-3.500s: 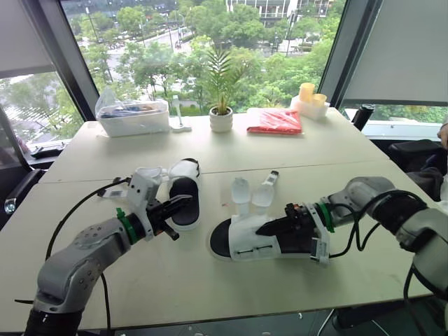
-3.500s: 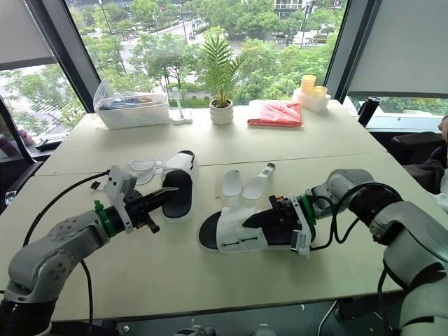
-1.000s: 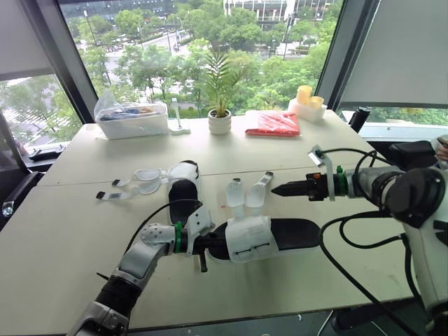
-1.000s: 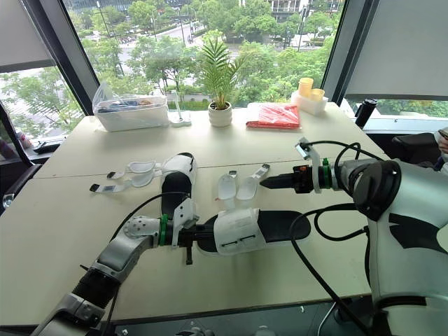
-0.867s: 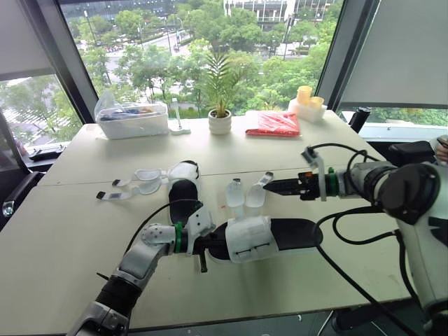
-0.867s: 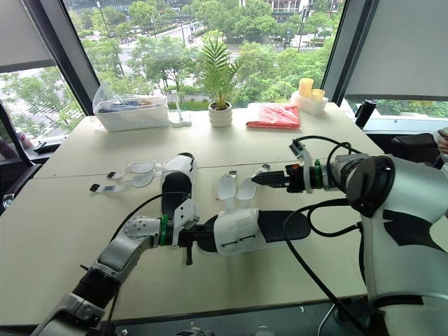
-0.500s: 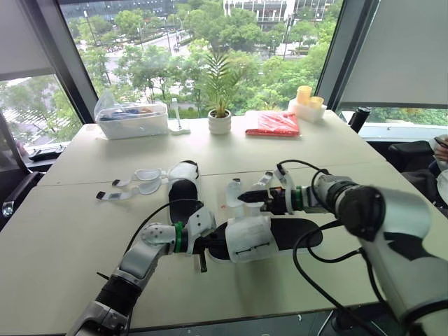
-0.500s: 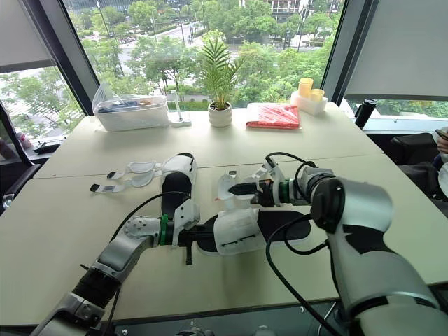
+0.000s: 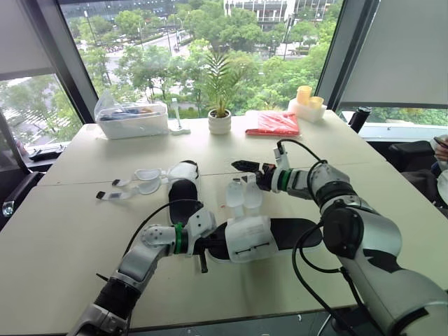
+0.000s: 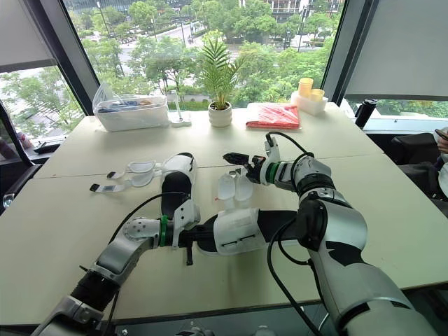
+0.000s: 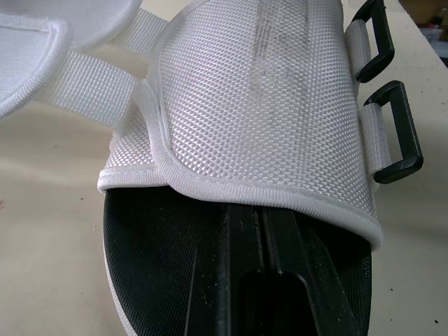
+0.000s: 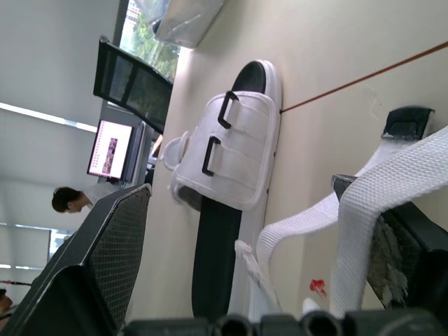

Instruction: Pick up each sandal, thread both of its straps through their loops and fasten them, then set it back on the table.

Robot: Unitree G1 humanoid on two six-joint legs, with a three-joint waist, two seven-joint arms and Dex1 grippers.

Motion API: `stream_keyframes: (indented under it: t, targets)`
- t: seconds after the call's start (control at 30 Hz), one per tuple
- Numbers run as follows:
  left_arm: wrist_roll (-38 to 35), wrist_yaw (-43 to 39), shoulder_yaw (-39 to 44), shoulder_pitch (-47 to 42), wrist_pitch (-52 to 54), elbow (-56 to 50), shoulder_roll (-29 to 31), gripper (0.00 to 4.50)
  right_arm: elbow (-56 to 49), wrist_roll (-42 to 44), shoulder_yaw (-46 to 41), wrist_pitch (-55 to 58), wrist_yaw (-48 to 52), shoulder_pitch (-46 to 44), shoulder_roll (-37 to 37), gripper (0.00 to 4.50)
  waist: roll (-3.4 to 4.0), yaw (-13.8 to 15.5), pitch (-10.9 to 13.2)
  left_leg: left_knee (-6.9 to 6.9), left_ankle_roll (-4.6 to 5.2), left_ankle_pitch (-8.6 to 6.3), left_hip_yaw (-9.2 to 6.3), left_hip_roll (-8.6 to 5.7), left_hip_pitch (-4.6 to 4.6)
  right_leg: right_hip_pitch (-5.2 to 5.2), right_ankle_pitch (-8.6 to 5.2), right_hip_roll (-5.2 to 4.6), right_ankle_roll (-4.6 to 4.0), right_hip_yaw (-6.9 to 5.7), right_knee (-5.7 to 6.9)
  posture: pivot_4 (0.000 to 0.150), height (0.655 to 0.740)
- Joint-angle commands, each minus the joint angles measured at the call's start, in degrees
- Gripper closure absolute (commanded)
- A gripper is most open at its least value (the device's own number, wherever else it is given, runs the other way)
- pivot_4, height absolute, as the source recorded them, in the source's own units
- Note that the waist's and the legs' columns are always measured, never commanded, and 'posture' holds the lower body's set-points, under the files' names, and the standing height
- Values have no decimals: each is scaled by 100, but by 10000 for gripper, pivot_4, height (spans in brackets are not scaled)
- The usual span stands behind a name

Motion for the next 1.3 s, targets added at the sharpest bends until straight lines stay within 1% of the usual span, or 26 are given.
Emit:
stream_keyframes:
  t: [0.03, 0.07, 0.1, 0.13, 0.17, 0.3, 0.33, 0.37, 0.4, 0.5, 0.6, 0.67, 0.73, 0.77, 0.83, 0.87, 0.97, 1.0, 1.03, 1.13, 1.17, 1.2, 1.3]
  targets:
    - [105, 10, -139, 160, 143, -56, 3, 45000, -271, 365, -79, -5, -119, -151, -43, 265, 0, -1, 0, 0, 0, 0, 0, 0, 0, 0, 0, 0, 0, 0, 0, 1500, 7400]
    - [105, 18, -143, 165, 152, -70, 0, 45000, -282, 405, -55, 8, -125, -153, -57, 265, 0, 0, 0, 0, 0, 0, 0, 0, 0, 0, 0, 0, 0, 0, 0, 1500, 7400]
    - [104, 23, -145, 169, 159, -78, -3, 45000, -294, 444, -31, 17, -121, -155, -68, 5365, 0, 0, 0, 0, 0, 0, 0, 0, 0, 0, 0, 0, 0, 0, 0, 1500, 7400]
    - [102, 30, -150, 175, 163, -85, -8, 45000, -310, 484, -18, 34, -107, -163, -80, 8003, 0, -1, 0, 0, 1, 0, 0, 0, 0, 0, 0, 0, 0, 0, 0, 1500, 7400]
    - [99, 32, -155, 179, 163, -88, -13, 45000, -333, 518, 2, 51, -78, -175, -92, 12470, 0, -1, 0, 0, 1, 0, 1, 0, 0, -1, 0, 0, 0, 0, 0, 1500, 7400]
    - [89, 28, -177, 189, 177, -106, -32, 45000, -495, 688, 89, 266, 114, -258, -154, 33220, 0, 0, 0, -1, 1, 0, 0, 0, 0, -1, 0, 0, 0, 0, 0, 1500, 7400]
    - [87, 22, -187, 192, 182, -113, -38, 45000, -572, 723, 136, 365, 192, -276, -170, 36956, 0, 2, 0, -1, 2, 0, 0, 0, 0, -1, 0, 0, 0, 0, 0, 1500, 7400]
    - [86, 18, -193, 194, 186, -117, -42, 45000, -632, 751, 175, 434, 240, -280, -180, 42607, 0, 3, 0, -1, 2, 0, 1, 0, -1, -2, 0, 0, 0, 0, 0, 1500, 7400]
    - [86, 14, -198, 194, 189, -118, -45, 45000, -707, 784, 227, 518, 306, -276, -187, 44453, 0, 3, 0, -1, 2, 0, 1, 0, -1, -2, 0, 0, 0, 0, 0, 1500, 7400]
    - [90, -2, -231, 199, 201, -117, -68, 45000, -1343, 988, 502, 1210, 655, -202, -242, 44453, 0, 6, 0, -1, 2, 0, 1, 0, -1, -3, 0, 0, 0, 0, 0, 1500, 7400]
    - [103, 1, -255, 218, 205, -128, -92, 45000, -2513, 1290, 836, 1907, 859, 153, -266, 44453, 0, 12, 0, -1, 2, 0, 0, 1, -6, -8, 0, -1, 0, 0, 0, 1500, 7400]
    - [107, -1, -263, 226, 205, -132, -104, 45000, -4739, 1602, 1539, 2051, 1136, 1097, -323, 44453, -3, 56, -2, 0, 2, -1, -1, 1, -9, -11, 0, -1, 0, 0, 0, 1500, 7400]
    - [111, -12, -264, 230, 205, -131, -110, 45000, -6851, 1665, 2255, 1542, 1378, 2196, -503, 44453, -1, 117, -3, 3, 7, -8, -5, 2, -17, -17, -1, -2, 2, -2, -1, 1500, 7400]
    - [113, -20, -266, 230, 203, -131, -111, 45000, -7614, 1530, 2586, 1068, 1505, 2681, -669, 44453, -1, 132, -3, 0, 7, -8, -6, 1, -23, -23, -2, -2, 3, -3, -5, 1500, 7400]
    - [115, -37, -268, 229, 189, -110, -107, 45000, -8743, 1061, 3149, -190, 1738, 3594, -1019, 44453, -2, 140, -4, 2, 7, -12, -7, 1, -33, -29, -4, -2, 6, -5, -7, 1500, 7400]
    - [115, -42, -269, 228, 181, -100, -105, 45000, -9016, 878, 3315, -691, 1784, 3875, -1140, 44453, -2, 141, -4, 4, 7, -12, -6, 1, -35, -30, -4, -2, 7, -6, -9, 1500, 7400]
    - [122, -69, -281, 226, 158, -57, -92, 45000, -9402, 7, 3709, -2848, 1936, 4839, -1565, 44453, -6, 141, -6, 10, 4, -11, 0, 2, -30, -21, -4, -1, 9, -7, -11, 1500, 7400]
    - [121, -77, -287, 228, 155, -50, -88, 45000, -9382, -230, 3768, -3550, 1952, 5066, -1649, 44453, -10, 141, -6, 12, 4, -10, -1, 2, -24, -12, -4, -1, 9, -10, -12, 1500, 7400]
    - [124, -86, -293, 233, 147, -41, -86, 45000, -9234, -523, 3820, -4517, 1980, 5260, -1742, 44453, -10, 142, -6, 13, 3, -11, -1, 2, -12, 3, -5, -1, 10, -10, -14, 1500, 7400]
    - [136, -105, -305, 238, 129, -15, -84, 45000, -8458, -1284, 3937, -7502, 1976, 5587, -1989, 44453, -11, 142, -7, 12, 4, -11, -2, 5, 7, 28, -5, -1, 11, -14, -25, 1500, 7400]
    - [136, -110, -306, 234, 133, -13, -86, 45000, -8156, -1460, 3995, -8275, 1957, 5642, -2074, 44453, -11, 140, -7, 11, 4, -12, -3, 5, 12, 37, -5, 0, 11, -17, -31, 1500, 7400]
    - [135, -115, -307, 229, 139, -12, -87, 45000, -7864, -1653, 4056, -8923, 1876, 5658, -2145, 44453, -13, 140, -8, 10, 5, -12, -3, 6, 15, 41, -5, 1, 11, -20, -34, 1500, 7400]
    - [139, -123, -314, 216, 151, -8, -96, 45000, -7066, -2088, 4180, -10376, 1542, 5590, -2212, 44453, -13, 143, -8, 8, 6, -11, -5, 6, 16, 40, -5, 2, 10, -20, -35, 1500, 7400]
